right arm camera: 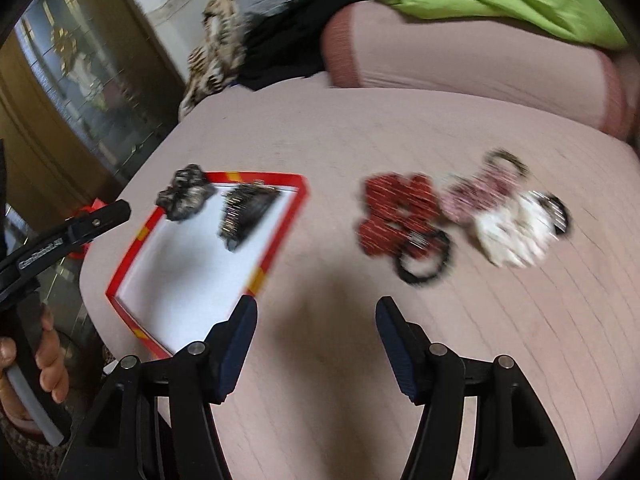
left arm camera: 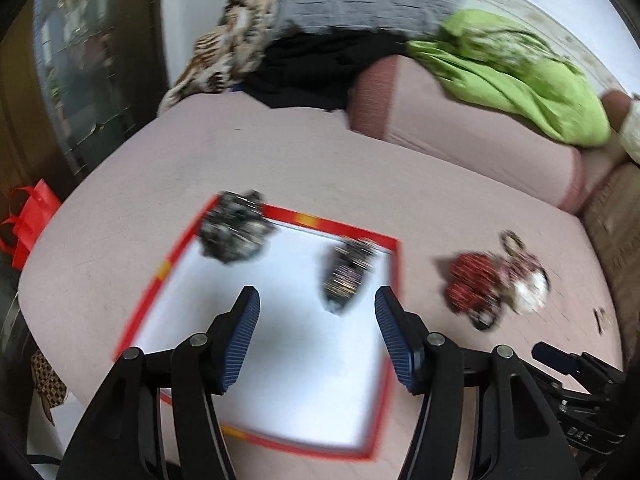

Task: Organize jewelry
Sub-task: 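Carry both items into the red-rimmed tray and open both grippers, then lift both open grippers away from the tray toward the scrunchies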

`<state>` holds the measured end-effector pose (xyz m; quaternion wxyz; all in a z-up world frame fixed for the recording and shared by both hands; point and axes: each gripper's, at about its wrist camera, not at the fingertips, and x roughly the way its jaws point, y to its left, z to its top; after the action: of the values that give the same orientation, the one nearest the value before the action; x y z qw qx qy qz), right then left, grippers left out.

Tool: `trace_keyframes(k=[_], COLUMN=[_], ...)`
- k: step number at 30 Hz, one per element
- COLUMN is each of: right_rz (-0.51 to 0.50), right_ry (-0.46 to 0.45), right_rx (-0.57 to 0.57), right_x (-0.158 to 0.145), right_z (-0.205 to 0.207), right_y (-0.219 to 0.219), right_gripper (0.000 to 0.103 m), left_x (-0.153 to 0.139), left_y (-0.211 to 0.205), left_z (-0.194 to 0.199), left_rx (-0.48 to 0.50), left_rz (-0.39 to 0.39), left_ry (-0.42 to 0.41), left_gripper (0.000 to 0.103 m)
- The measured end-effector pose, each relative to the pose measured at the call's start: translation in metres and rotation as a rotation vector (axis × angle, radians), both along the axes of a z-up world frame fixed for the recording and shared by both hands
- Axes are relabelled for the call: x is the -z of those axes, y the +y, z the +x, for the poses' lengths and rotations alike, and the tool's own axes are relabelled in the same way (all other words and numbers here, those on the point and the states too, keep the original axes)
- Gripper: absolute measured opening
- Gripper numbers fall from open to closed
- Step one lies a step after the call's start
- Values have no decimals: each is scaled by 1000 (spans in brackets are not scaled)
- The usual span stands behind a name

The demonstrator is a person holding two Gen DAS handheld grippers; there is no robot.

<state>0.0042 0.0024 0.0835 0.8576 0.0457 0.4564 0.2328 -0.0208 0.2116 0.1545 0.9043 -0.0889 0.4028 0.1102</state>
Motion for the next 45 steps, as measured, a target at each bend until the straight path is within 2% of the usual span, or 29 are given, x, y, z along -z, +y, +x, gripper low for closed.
trace_keyframes(k=[5, 10, 15, 22, 40, 45], right_rz=[-25, -1, 12, 4, -21, -20], right_ry=[-20, -10, -8, 2, 33, 38], right_rx=[112, 221, 272, 284, 303, 332], right_x=[2, 5, 5, 10, 30, 34], right_z=[-24, -35, -39, -41, -32, -27], right_y=[-49, -92, -110, -111, -113, -124], right_gripper=[68, 69, 69, 69, 69, 69], left_x=[8, 18, 18, 22, 46, 49], left_y=[-54, -101, -128, -136, -121, -112], left_z=[-18, -29, -35, -38, -24, -14], left_rx=[34, 70, 116, 142, 113, 109], left_rz=[-2, 52, 94, 101, 80, 50], left_ry=[17, 68, 79, 90, 153, 154], left_gripper=[61, 61, 61, 61, 62, 62])
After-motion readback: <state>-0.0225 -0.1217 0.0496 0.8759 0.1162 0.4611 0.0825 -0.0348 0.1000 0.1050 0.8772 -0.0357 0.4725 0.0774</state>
